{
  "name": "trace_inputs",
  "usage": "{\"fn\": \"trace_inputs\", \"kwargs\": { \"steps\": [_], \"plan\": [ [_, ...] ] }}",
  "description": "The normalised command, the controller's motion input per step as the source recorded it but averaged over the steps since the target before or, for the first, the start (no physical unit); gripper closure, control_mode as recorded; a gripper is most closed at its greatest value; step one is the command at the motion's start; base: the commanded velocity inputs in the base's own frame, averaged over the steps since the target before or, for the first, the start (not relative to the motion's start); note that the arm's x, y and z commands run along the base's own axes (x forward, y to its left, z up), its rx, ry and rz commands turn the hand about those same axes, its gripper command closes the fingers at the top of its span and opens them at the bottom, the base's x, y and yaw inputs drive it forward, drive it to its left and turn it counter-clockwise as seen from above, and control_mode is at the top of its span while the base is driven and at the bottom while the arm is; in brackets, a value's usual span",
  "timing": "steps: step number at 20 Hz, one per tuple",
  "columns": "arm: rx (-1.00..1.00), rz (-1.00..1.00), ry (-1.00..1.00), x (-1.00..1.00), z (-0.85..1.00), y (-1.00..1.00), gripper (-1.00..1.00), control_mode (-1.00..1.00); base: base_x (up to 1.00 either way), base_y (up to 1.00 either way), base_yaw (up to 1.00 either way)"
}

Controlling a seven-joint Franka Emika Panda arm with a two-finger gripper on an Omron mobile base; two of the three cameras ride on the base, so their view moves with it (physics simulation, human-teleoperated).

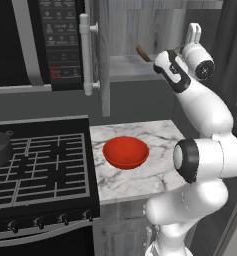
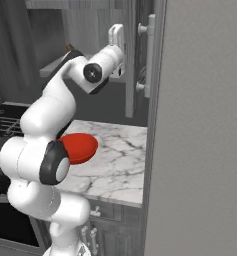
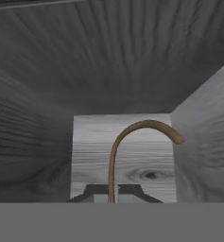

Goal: Open the cabinet and move the ladle to the pot. Then close the cabinet.

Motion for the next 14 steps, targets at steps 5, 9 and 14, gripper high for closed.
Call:
{"fn": "trace_inputs", "kwargs": {
  "steps": [5, 9, 14],
  "plan": [
    [0.0, -0.03, -0.17, -0.99, 0.45, 0.0, 1.0, -1.0, 0.0, 0.0, 0.0],
    [0.02, -0.06, 0.07, -0.92, 0.73, -0.04, 1.0, -1.0, 0.0, 0.0, 0.0],
    [0.01, -0.05, 0.36, -0.98, 0.19, 0.16, 1.0, -1.0, 0.0, 0.0, 0.0]
  ]
}}
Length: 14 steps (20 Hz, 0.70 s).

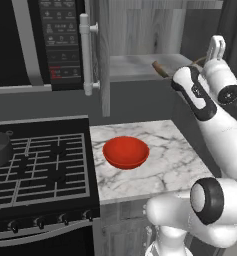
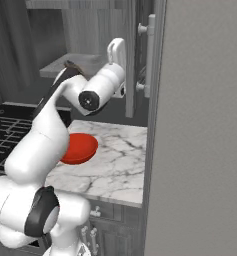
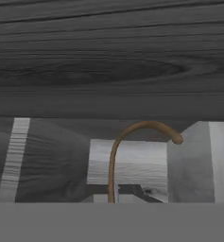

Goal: Open the cabinet and move the ladle to the pot. Then close the cabinet.

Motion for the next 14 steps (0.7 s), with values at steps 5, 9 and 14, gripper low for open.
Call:
{"fn": "trace_inputs", "kwargs": {
  "steps": [5, 9, 14],
  "plan": [
    [0.0, -0.01, 0.51, -0.89, 0.18, 0.49, 1.0, -1.0, 0.0, 0.0, 0.0],
    [0.0, 0.0, 0.51, -0.81, 0.46, 0.44, 1.0, -1.0, 0.0, 0.0, 0.0],
    [0.0, 0.0, 0.42, -0.72, 0.57, 0.33, 1.0, -1.0, 0.0, 0.0, 0.0]
  ]
}}
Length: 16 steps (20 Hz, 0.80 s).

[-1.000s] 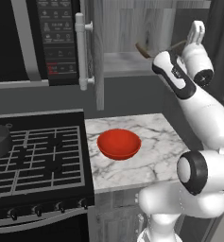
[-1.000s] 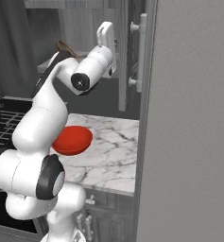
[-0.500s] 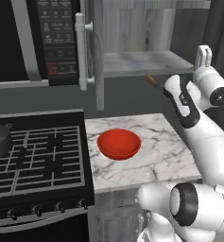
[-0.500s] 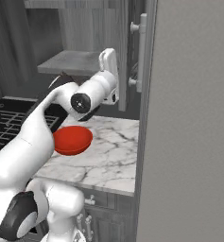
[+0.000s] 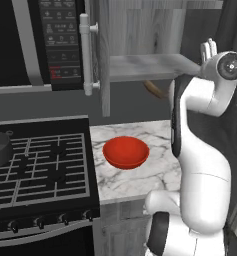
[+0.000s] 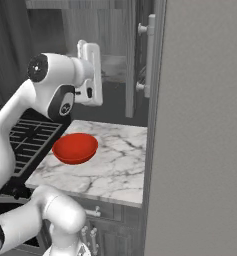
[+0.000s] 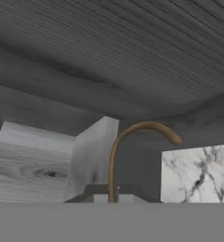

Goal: Open the cabinet and move the ladle to the pot. Then close the cabinet.

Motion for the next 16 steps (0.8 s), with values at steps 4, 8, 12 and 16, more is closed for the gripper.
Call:
{"fn": "trace_inputs", "kwargs": {
  "steps": [4, 8, 12, 16],
  "plan": [
    [0.03, 0.0, 0.01, -0.71, 0.06, 0.31, 1.0, -1.0, 0.0, 0.0, 0.0],
    [0.0, 0.0, 0.0, -0.84, -0.05, 0.02, 1.0, -1.0, 0.0, 0.0, 0.0],
    [0.0, 0.01, 0.0, -0.62, -0.34, 0.04, 1.0, -1.0, 0.0, 0.0, 0.0],
    [0.0, 0.05, 0.0, -0.32, -0.18, 0.02, 1.0, -1.0, 0.0, 0.0, 0.0]
  ]
}}
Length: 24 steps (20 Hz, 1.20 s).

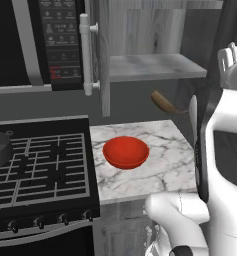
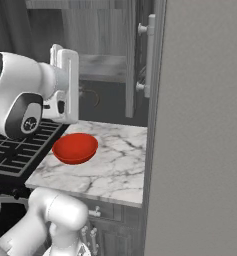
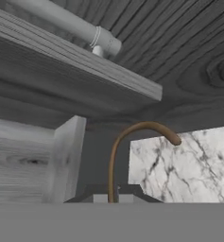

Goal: Open the cabinet and move the ladle to the pot. Then close the cabinet.

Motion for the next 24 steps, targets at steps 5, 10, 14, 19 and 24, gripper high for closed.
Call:
{"fn": "trace_inputs", "kwargs": {
  "steps": [5, 10, 14, 19, 24],
  "plan": [
    [0.0, 0.11, 0.04, -0.15, 0.0, 0.06, 1.0, -1.0, 0.0, 0.0, 0.0],
    [0.0, 0.16, 0.06, -0.03, 0.0, 0.04, 1.0, -1.0, 0.0, 0.0, 0.0],
    [0.0, 0.14, 0.09, 0.0, 0.0, 0.15, 1.0, -1.0, 0.0, 0.0, 0.0],
    [0.0, 0.07, 0.04, -0.04, 0.0, 0.08, 1.0, 1.0, -0.2, 0.05, 0.04],
    [0.0, 0.0, 0.0, 0.0, 0.0, 0.0, 1.0, 1.0, -0.69, 0.21, 0.07]
  ]
}}
